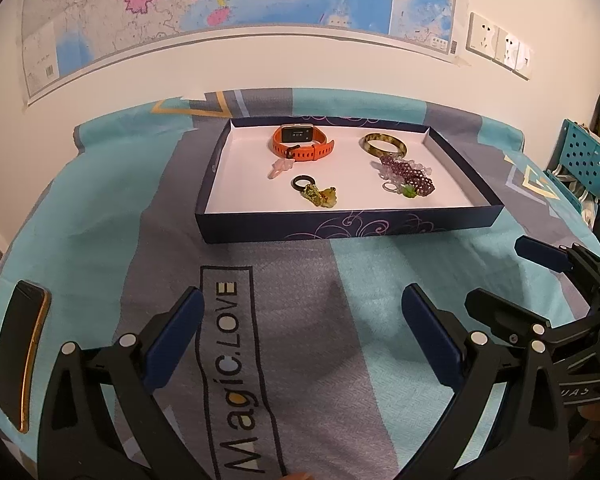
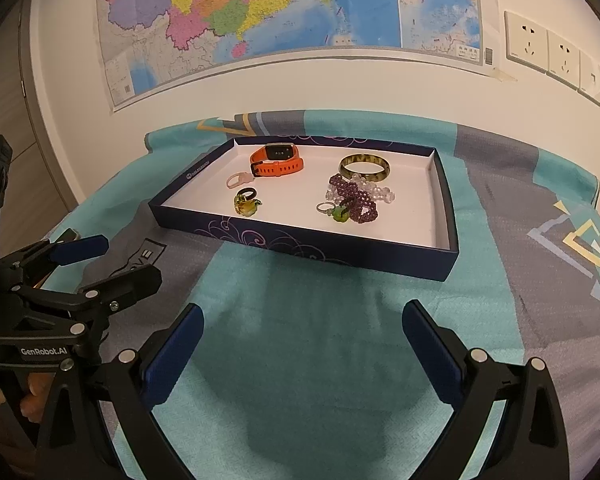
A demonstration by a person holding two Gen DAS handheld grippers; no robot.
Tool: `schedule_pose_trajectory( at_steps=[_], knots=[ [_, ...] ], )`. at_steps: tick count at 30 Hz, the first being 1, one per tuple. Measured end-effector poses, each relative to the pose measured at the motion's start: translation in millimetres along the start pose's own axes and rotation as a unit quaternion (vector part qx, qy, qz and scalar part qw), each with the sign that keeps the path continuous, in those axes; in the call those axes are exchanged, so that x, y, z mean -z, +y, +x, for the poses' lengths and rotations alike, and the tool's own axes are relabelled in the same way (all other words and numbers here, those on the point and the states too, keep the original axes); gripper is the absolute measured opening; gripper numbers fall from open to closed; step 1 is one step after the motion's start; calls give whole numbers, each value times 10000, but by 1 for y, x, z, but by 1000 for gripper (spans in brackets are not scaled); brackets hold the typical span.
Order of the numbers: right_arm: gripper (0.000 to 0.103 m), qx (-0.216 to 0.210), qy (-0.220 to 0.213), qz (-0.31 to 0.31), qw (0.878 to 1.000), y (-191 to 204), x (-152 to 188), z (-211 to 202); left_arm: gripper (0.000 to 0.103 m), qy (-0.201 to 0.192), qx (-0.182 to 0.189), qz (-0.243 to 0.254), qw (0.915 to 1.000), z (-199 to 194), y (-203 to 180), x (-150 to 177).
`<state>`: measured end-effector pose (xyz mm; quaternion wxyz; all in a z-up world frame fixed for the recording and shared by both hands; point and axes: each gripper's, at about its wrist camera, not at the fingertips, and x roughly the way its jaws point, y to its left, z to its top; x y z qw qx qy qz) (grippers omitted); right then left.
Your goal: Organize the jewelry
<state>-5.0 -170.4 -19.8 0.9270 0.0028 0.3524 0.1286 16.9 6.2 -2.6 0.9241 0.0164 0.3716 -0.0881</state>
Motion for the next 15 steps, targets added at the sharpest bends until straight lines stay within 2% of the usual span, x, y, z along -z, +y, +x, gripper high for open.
schedule_pose_trajectory(
  at_steps=[15],
  knots=[
    [96,-5,37,14,10000,-1,2,2,97,32,16,-2,10000,2,-2,2]
  ],
)
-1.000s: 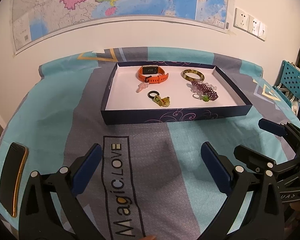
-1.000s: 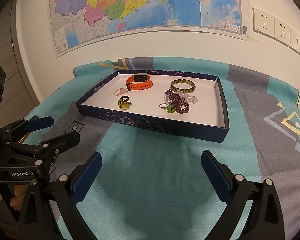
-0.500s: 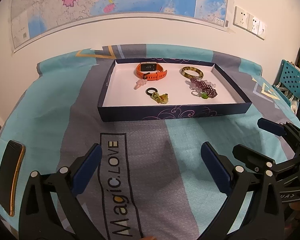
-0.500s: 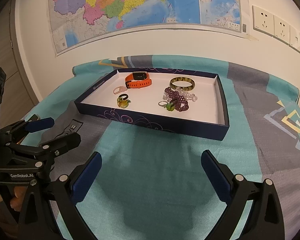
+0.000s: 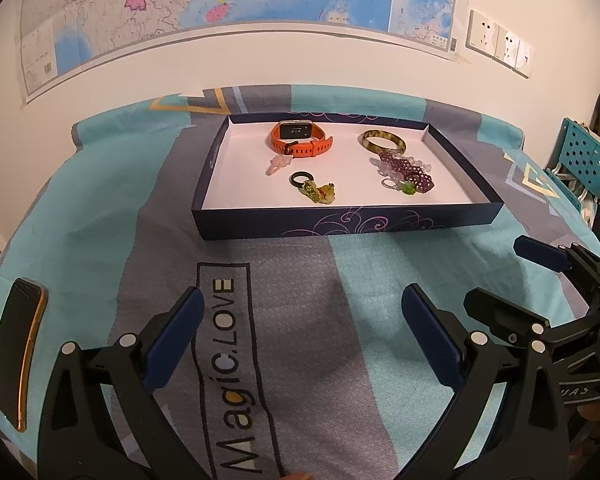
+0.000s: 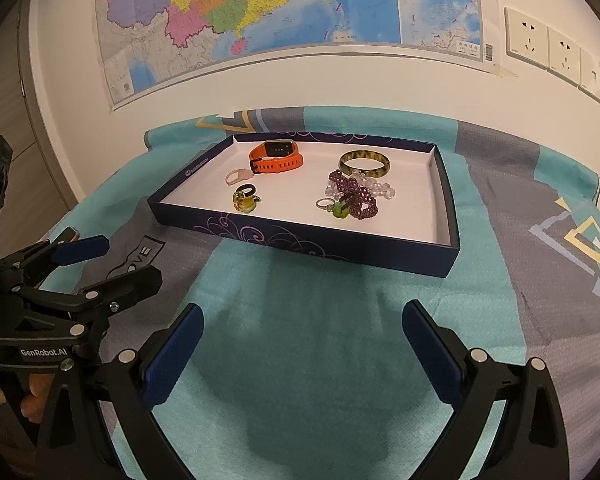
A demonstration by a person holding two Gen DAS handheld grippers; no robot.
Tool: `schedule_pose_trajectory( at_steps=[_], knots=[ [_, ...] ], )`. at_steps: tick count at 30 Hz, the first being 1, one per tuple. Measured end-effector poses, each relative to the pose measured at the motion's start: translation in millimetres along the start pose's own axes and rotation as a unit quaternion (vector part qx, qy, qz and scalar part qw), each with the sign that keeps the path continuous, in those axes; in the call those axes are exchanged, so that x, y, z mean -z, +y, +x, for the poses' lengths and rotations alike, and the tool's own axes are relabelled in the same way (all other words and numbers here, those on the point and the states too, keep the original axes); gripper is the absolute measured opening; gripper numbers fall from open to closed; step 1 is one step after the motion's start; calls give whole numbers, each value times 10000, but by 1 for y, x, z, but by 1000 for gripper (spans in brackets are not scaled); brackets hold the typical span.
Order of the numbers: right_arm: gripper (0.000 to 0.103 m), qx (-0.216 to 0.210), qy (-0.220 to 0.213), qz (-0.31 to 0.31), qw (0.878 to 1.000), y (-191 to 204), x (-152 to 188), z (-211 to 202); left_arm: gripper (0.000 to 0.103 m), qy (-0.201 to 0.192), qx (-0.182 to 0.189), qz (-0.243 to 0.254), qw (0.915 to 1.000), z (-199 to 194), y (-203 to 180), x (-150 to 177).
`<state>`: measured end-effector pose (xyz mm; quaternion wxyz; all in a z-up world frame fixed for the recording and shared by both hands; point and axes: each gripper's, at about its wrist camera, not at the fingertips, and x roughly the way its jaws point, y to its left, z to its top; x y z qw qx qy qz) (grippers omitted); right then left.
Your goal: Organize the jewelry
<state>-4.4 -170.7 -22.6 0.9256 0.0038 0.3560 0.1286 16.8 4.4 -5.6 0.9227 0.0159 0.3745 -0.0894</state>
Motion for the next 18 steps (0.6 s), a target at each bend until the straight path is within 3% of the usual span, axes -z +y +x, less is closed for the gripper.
schedule_pose_trajectory(
  at_steps=[18],
  knots=[
    [96,9,-2,21,10000,-2,1,0,97,11,6,12,10000,1,-2,1]
  ],
)
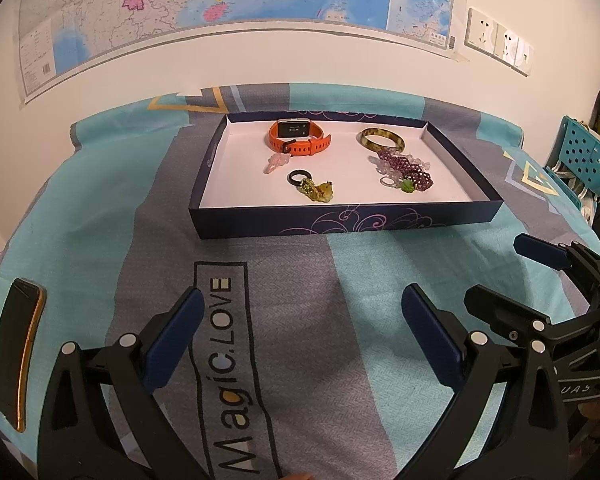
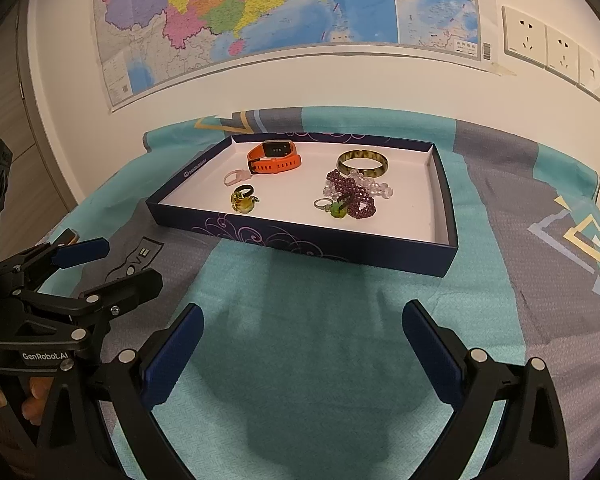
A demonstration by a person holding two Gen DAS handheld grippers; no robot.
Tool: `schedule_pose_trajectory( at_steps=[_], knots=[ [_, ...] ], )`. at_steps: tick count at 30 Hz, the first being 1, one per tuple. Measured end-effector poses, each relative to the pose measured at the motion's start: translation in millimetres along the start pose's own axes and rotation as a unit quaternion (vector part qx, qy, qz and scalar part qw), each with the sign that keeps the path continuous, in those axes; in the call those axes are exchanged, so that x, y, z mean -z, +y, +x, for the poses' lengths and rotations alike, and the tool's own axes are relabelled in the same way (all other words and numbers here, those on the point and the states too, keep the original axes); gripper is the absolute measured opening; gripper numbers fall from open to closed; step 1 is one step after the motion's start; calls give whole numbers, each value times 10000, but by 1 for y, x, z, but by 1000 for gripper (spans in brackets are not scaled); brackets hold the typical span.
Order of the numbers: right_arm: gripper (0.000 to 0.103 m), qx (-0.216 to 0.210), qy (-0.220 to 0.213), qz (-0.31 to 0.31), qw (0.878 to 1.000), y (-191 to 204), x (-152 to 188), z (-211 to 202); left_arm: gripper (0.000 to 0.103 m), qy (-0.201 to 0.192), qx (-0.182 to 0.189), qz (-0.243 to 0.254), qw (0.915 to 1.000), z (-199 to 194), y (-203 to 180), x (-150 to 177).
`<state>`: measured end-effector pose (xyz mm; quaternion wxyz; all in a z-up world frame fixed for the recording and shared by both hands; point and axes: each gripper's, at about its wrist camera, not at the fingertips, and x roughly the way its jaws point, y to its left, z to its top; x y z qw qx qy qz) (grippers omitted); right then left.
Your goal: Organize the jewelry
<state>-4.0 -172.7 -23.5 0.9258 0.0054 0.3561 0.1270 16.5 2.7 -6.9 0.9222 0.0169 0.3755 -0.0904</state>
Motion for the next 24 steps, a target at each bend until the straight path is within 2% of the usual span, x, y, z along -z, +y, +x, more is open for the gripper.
schedule_pose_trajectory(
  at_steps=[24],
  knots=[
    [96,2,16,44,10000,-2,1,1,97,28,7,15,10000,3,-1,0]
  ],
)
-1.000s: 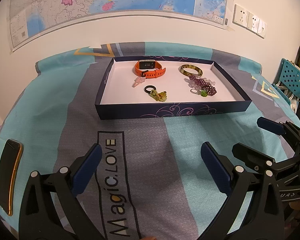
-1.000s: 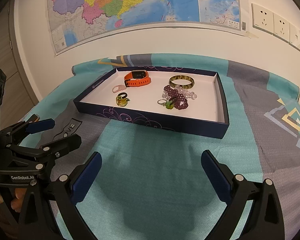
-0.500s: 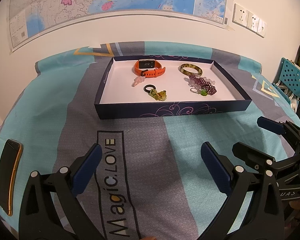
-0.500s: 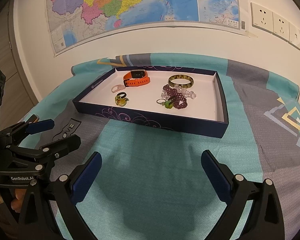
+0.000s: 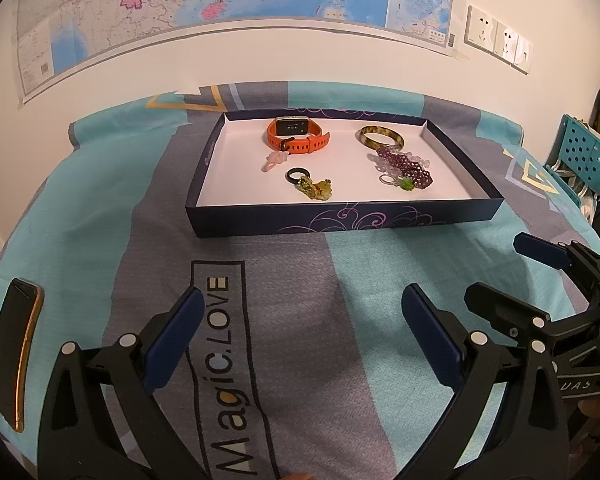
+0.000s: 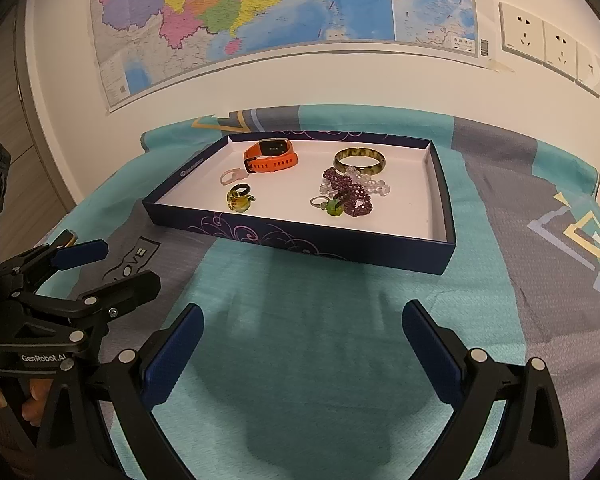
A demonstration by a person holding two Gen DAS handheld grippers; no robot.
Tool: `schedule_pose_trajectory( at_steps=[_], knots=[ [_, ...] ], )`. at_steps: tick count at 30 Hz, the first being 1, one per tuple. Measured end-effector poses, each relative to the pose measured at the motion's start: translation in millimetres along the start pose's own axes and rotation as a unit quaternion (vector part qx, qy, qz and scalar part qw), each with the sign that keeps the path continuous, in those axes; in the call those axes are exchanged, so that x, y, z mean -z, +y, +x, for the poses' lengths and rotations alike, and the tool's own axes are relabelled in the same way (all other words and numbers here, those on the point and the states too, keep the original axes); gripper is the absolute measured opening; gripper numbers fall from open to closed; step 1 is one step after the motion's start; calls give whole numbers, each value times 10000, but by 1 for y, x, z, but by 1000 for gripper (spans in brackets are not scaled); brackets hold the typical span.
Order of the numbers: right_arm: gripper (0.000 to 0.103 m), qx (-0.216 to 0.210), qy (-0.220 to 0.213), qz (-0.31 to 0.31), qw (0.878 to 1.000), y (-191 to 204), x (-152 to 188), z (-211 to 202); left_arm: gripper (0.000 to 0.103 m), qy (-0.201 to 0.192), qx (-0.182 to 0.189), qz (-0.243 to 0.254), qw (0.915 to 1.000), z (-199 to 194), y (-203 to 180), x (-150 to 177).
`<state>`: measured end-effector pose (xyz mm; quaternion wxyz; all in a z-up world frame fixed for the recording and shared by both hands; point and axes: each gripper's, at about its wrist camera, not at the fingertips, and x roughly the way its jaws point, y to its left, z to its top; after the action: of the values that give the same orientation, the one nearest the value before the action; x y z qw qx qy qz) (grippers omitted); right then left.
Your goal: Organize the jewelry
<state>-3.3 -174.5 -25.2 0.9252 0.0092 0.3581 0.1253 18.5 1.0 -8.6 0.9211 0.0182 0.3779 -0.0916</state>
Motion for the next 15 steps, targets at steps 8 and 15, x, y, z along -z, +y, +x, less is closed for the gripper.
schedule_pose_trajectory(
  at_steps=[8,15],
  knots=[
    [96,5,2,-4,10000,0,1,1,97,-69,8,-4,10000,0,0,1],
    [96,131,144,-106,9998,-14,0,2,97,177,76,-27,9998,9,2,1]
  ],
)
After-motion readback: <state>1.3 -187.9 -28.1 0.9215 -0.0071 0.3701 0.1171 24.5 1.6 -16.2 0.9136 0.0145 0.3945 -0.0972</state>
